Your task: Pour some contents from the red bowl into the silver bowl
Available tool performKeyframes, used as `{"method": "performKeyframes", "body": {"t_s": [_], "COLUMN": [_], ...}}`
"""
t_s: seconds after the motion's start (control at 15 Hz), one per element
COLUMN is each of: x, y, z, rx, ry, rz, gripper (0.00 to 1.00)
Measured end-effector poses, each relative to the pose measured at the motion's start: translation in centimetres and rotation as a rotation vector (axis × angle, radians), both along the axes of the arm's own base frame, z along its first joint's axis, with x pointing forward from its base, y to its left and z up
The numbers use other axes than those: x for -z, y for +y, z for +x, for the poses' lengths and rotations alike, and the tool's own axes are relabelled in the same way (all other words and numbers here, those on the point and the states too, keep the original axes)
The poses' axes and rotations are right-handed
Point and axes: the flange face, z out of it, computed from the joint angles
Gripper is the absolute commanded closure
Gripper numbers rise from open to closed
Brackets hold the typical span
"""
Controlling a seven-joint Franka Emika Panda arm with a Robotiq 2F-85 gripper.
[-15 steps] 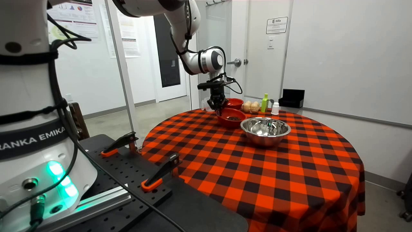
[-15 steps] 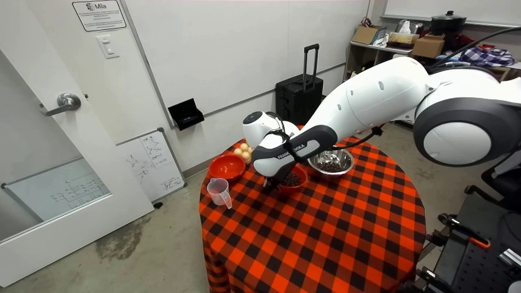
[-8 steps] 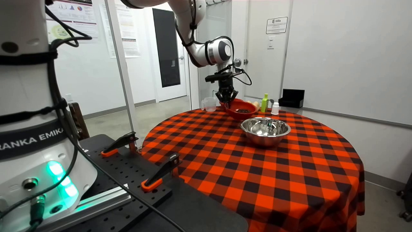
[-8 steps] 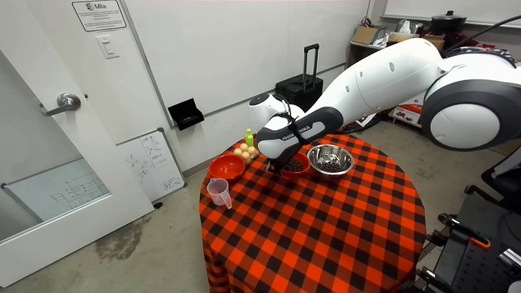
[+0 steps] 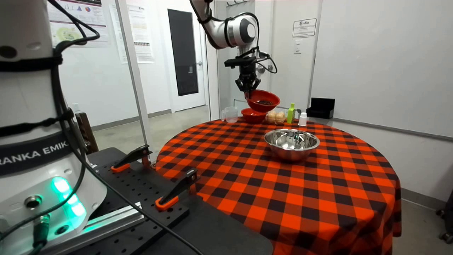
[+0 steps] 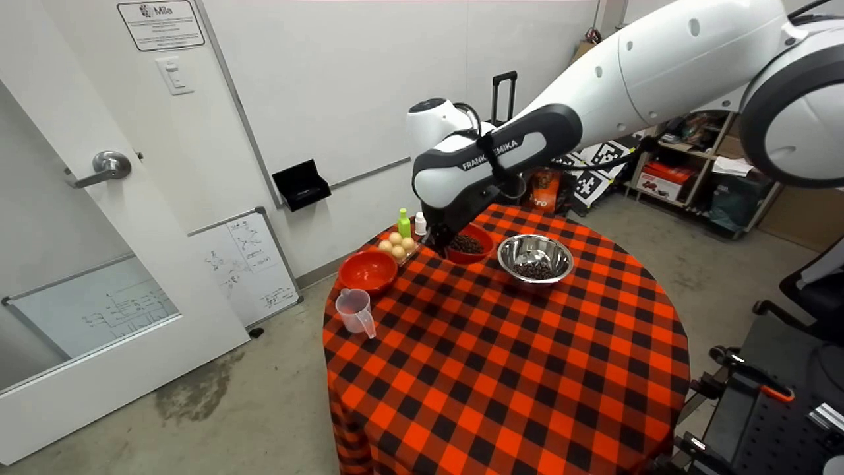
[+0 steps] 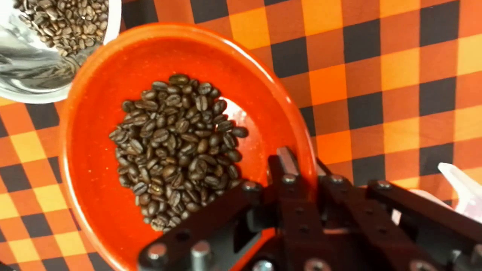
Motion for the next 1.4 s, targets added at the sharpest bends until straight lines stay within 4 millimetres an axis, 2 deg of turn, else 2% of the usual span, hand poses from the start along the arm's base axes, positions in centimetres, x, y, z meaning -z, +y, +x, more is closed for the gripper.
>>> {"method": "performKeyframes", "body": {"t_s": [0.13, 0.27, 0.53, 0.73, 1.07, 1.4], "x": [-1.8, -2.5, -1.6, -0.4, 0.8, 0.4], "y": [-1.7, -4.3, -9.5, -12.5, -15.9, -18.9], "z": [-0.2, -0.4, -1.1, -1.9, -3.0, -4.3], "rx": [0.004, 0.018, 0.073, 0.145, 0.269, 0.322], "ry": [0.007, 0.028, 0.08, 0.103, 0.109, 0.067], "rz": [0.058, 0.108, 0.173, 0.228, 0.353, 0.494], "gripper": [0.99, 0.99, 0.99, 0.99, 0.99, 0.99]}}
